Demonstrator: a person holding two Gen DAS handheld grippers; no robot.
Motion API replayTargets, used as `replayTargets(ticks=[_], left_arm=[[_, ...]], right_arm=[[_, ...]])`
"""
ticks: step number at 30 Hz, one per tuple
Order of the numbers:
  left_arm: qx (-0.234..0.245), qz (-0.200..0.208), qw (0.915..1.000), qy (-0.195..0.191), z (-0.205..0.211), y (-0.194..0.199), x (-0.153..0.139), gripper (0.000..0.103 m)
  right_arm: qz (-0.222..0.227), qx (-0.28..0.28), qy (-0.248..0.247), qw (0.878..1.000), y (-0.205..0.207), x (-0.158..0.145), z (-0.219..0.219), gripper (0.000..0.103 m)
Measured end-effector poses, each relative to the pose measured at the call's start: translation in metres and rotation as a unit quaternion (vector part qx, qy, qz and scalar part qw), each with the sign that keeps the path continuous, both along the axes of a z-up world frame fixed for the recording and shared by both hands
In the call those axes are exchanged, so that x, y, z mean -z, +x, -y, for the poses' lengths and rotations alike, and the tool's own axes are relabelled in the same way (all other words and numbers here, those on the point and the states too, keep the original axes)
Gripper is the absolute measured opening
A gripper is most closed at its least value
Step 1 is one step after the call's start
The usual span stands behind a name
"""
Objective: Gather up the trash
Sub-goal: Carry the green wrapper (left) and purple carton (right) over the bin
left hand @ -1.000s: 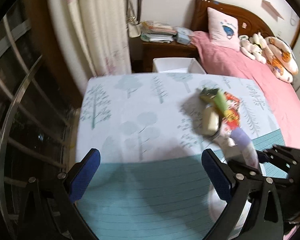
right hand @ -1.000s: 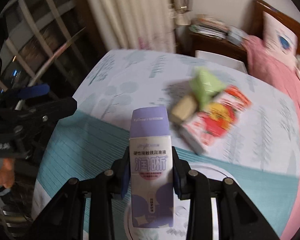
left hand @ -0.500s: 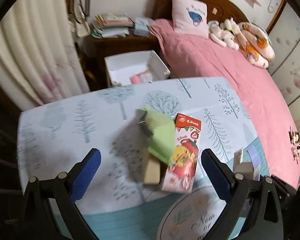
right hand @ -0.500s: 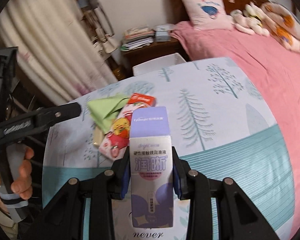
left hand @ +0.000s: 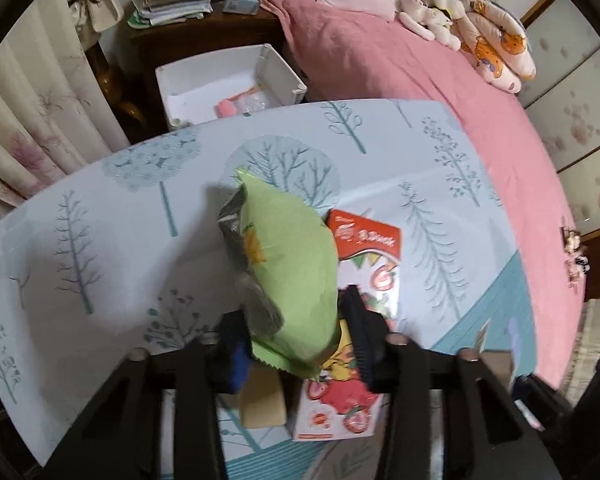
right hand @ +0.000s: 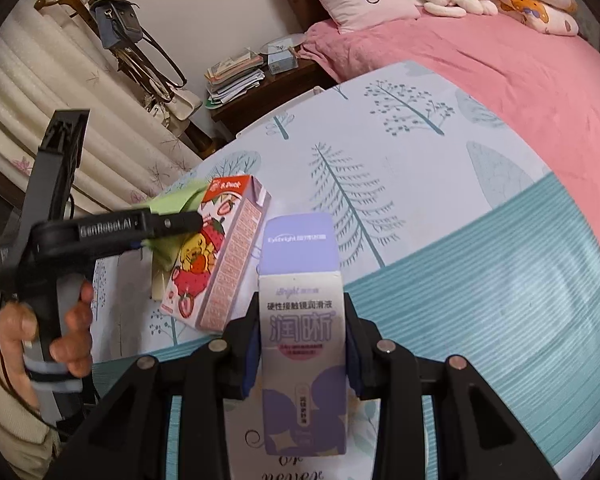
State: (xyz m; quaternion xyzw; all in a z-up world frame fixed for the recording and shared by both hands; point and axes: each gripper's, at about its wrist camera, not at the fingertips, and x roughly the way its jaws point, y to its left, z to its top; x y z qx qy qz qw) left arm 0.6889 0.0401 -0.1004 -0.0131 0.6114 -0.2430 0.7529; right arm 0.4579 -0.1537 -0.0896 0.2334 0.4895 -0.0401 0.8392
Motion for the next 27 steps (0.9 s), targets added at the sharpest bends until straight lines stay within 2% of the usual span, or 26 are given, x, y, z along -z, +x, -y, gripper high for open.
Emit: replayTargets(ticks=[3, 7, 11, 16, 22, 27], left_arm=[[-0.01, -0.005, 0.9999, -0.009, -0.004, 0.002, -0.002, 0.019], [-0.017, 0.004, 0.9998, 0.002, -0.011, -0.002, -0.005, 0.009], [-0.022, 0.019, 0.9996, 0.007, -0.017, -0.015, -0.016, 0.008], [-0.032, 0.036, 0.9987, -0.016, -0.033, -0.042, -0.049, 0.007], [-0.026, 0.064, 0.9971, -0.033, -0.045, -0.095, -0.094, 0.007], [-0.024, 0.091, 0.9948, -0.04, -0.047, -0.158, -0.132, 0.007]], right_arm=[[0.006, -0.001, 0.001, 1.0, -0.007, -0.005, 0.002, 0.034], [0.008, 0.0, 0.001, 1.0, -0.018, -0.008, 0.011, 0.034], [0.011, 0.008, 0.007, 1.0, -0.028, -0.013, 0.02, 0.034], [0.017, -0.002, 0.015, 1.0, -0.04, -0.02, 0.023, 0.034], [0.03, -0.029, 0.026, 0.999, -0.058, -0.038, 0.016, 0.034], [0.047, -0.051, 0.034, 0.997, -0.087, -0.059, 0.013, 0.034]])
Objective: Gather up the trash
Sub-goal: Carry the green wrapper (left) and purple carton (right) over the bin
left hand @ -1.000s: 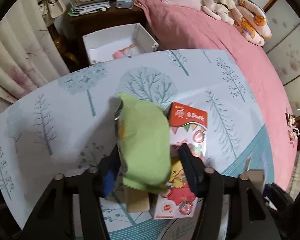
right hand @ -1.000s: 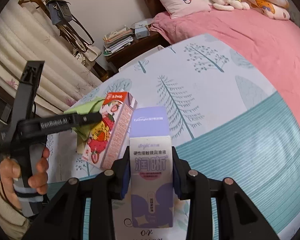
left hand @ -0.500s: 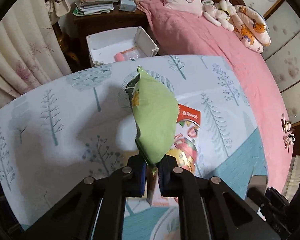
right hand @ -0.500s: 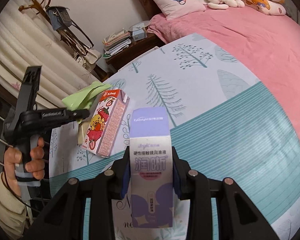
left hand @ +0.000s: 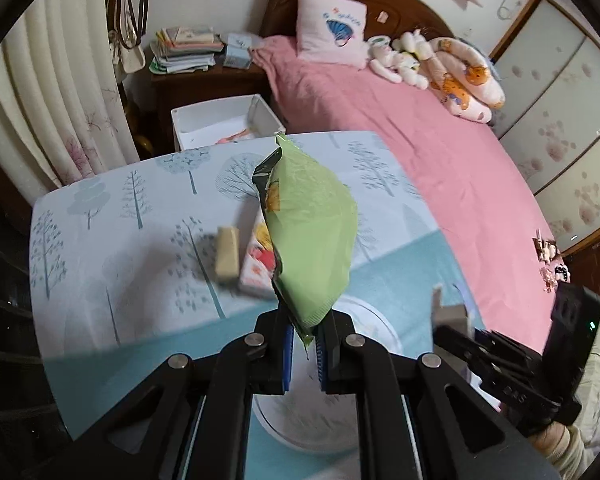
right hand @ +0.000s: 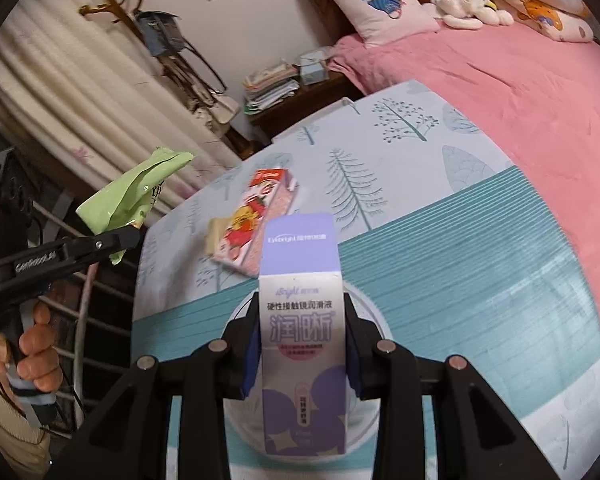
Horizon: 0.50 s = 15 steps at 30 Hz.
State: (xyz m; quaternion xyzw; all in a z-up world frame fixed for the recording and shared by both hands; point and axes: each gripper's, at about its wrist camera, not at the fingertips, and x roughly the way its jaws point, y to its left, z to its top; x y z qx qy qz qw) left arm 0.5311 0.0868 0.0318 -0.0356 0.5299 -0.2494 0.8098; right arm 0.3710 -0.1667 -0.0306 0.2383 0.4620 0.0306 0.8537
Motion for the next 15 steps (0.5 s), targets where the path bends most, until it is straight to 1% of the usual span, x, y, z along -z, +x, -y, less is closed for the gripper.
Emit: replayTargets(ticks=[4, 7, 12, 15], left_arm=[[-0.008, 0.015, 0.9999, -0.003, 0.001, -0.056, -0.021, 0.007], [-0.023, 0.025, 0.9994, 0.003, 0.002, -0.114, -0.033, 0.007], [-0.055, 0.035, 0.9979, 0.01, 0.01, -0.206, -0.041, 0.007], [-0.074, 0.04, 0.9963, 0.015, 0.019, -0.26, -0.041, 0.007]], right_arm=[[0.012, -0.021, 0.004, 1.0, -0.033, -0.016, 0.002, 0.034], [0.021, -0.044, 0.002, 0.999, -0.062, -0.028, 0.006, 0.034], [0.033, -0.089, -0.003, 0.995, -0.121, -0.044, 0.011, 0.034], [0.034, -0.115, -0.006, 0.993, -0.159, -0.047, 0.014, 0.034]])
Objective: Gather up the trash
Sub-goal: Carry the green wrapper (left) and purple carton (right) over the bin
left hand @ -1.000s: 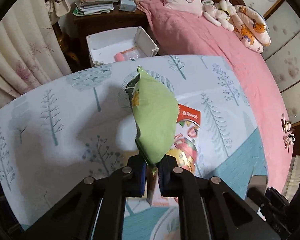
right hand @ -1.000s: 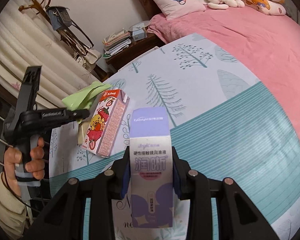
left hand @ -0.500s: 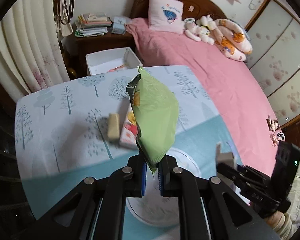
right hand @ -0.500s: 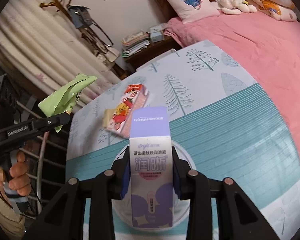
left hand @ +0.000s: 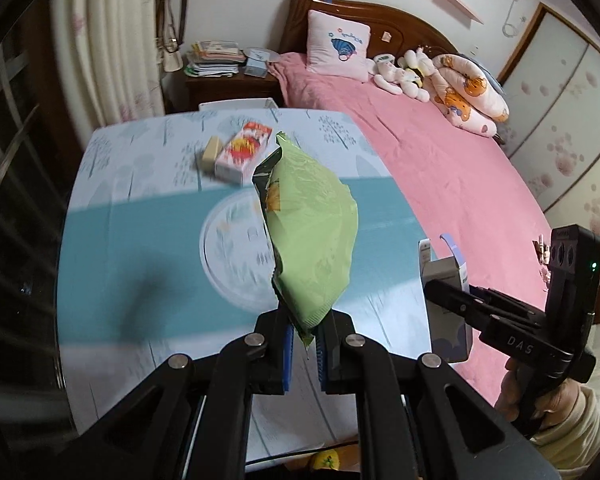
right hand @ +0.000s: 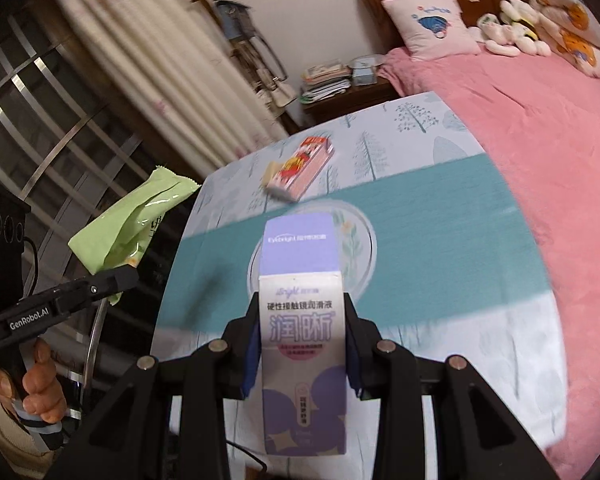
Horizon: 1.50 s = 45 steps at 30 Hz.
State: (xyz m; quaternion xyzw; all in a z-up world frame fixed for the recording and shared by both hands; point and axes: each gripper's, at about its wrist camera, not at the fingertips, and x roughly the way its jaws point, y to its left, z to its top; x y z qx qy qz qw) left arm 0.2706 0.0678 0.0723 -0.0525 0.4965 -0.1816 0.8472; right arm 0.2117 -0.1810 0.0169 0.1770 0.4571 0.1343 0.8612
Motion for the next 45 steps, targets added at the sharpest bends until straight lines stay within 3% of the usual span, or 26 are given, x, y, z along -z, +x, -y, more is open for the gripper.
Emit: replayTargets(ticks=[11, 17, 25, 33, 45], left_arm=[[-0.001, -0.027, 0.9994, 0.023, 0.043, -0.153, 0.035, 0.007], [0.019, -0.065, 0.9964, 0.051, 0.057, -0.203, 0.073, 0.007], [0.047, -0.121, 0.989, 0.07, 0.065, -0.239, 0.141, 0.007], [0.072, -0.168, 0.9791, 0.089, 0.068, -0.255, 0.23, 0.007], [0.091, -0.193, 0.9716, 0.101, 0.079, -0.234, 0.416, 0.008]], right_arm=[[-0.028, -0.065, -0.034, 0.997, -0.116, 0.02, 0.008, 0.034], [-0.068, -0.08, -0.032, 0.994, -0.161, 0.061, 0.005, 0.034], [-0.125, -0.102, -0.036, 0.986, -0.196, 0.133, -0.01, 0.034], [-0.174, -0.1, -0.055, 0.978, -0.206, 0.217, -0.022, 0.034], [-0.227, -0.048, -0.047, 0.972, -0.181, 0.396, -0.028, 0.035]])
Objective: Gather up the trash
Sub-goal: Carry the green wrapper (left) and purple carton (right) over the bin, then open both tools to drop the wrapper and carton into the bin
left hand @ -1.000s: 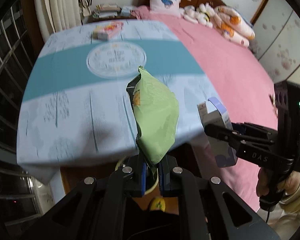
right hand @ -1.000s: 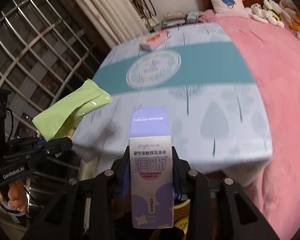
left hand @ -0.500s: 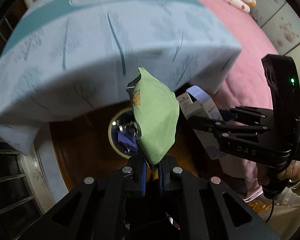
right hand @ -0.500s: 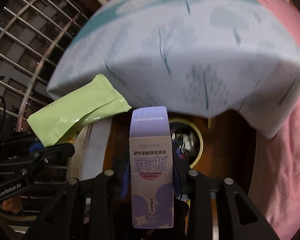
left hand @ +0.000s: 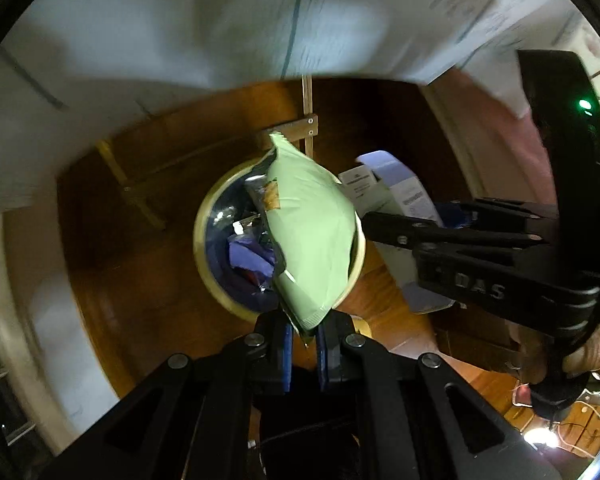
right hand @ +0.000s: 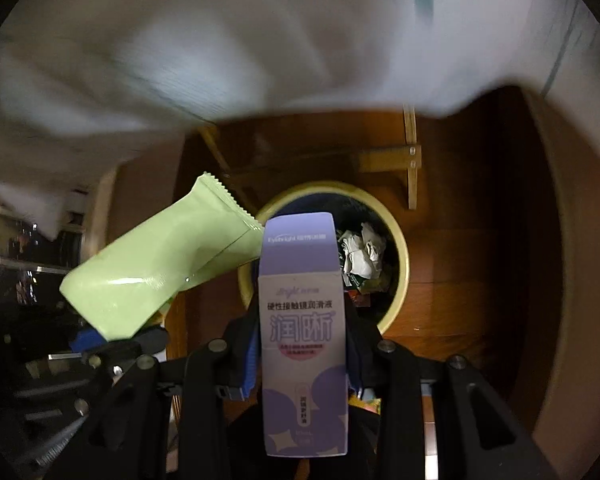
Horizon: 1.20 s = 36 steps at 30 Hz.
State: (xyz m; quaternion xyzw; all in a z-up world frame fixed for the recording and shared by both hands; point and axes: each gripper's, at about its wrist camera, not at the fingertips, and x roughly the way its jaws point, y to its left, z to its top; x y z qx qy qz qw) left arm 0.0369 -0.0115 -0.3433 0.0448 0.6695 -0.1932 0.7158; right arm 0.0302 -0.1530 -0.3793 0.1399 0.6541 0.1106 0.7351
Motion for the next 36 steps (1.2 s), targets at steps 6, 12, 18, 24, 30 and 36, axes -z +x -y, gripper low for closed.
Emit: replayTargets(ticks=[6, 12, 18, 24, 30, 36], left_arm=[[0.005, 0.011, 0.9999, 0.009, 0.0, 0.012, 0.052, 0.032], [-0.006, 0.031, 0.9992, 0.026, -0.004, 0.014, 0.06, 0.07], [-0.015, 0.049, 0.9983, 0.029, -0.004, 0.014, 0.036, 0.081], [-0.017, 0.07, 0.9968, 0.035, -0.014, 0.01, -0.01, 0.082], [-0.028, 0.095, 0.9943, 0.041, -0.016, 0.007, -0.08, 0.082], [-0.047, 0.108, 0.992, 0.046, -0.012, 0.004, -0.151, 0.082]], right_arm=[[-0.021, 0.023, -0.013, 0.999, 0.01, 0.057, -0.001, 0.037], [-0.025, 0.026, -0.017, 0.999, 0.013, 0.064, -0.003, 0.053], [-0.014, 0.034, -0.014, 0.999, 0.009, 0.042, -0.005, 0.053], [0.006, 0.04, -0.013, 0.999, 0.003, -0.001, -0.003, 0.053], [0.019, 0.043, -0.013, 0.999, -0.005, -0.056, 0.0, 0.053], [0.032, 0.045, -0.007, 0.998, -0.011, -0.127, 0.012, 0.053]])
